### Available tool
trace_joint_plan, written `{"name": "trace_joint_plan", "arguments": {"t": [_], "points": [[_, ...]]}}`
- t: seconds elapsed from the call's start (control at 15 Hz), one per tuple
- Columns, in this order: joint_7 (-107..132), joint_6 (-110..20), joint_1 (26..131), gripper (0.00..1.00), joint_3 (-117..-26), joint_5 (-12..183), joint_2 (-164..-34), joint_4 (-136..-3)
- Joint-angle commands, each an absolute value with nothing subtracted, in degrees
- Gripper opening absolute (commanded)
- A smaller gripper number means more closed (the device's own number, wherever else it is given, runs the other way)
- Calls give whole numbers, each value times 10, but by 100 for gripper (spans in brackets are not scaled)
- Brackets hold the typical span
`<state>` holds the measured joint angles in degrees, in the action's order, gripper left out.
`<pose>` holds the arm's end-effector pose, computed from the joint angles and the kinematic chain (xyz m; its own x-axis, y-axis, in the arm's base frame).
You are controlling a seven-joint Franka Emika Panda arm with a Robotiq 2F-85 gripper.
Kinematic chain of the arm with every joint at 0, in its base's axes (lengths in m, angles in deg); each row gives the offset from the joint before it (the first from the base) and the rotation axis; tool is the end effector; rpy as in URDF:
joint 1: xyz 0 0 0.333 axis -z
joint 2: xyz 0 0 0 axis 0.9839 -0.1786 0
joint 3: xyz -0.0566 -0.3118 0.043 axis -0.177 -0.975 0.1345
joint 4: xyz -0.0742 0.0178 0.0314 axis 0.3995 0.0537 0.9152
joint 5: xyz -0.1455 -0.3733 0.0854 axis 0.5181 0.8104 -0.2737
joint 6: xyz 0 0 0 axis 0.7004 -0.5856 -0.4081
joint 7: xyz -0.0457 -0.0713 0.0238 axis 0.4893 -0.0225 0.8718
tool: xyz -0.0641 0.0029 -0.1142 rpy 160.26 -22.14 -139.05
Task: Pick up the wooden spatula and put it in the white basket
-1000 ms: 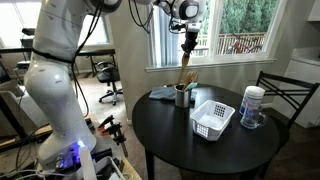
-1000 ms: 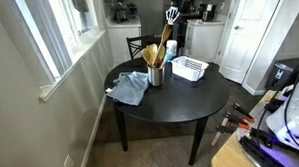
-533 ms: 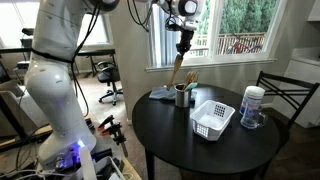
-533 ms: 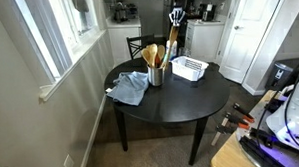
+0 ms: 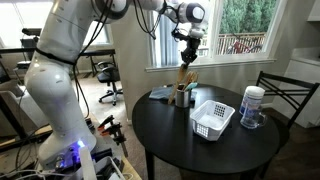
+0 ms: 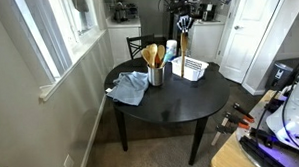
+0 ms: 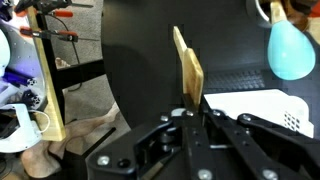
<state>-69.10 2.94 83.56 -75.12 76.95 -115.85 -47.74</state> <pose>0.6906 -0.1070 0.3833 -0.1346 -0.9898 -0.0468 -0.9478 0.1148 0.2974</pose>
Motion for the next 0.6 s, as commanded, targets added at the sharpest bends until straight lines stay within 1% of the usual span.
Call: {"name": "trace_joint_plan", "arguments": {"t": [0.0, 0.33, 0.53], "points": [[-719, 86, 830, 5, -768, 805, -1196, -412], [-736, 135, 829, 5, -783, 852, -1220, -342], [-733, 143, 824, 5, -791, 879, -1224, -314]]}}
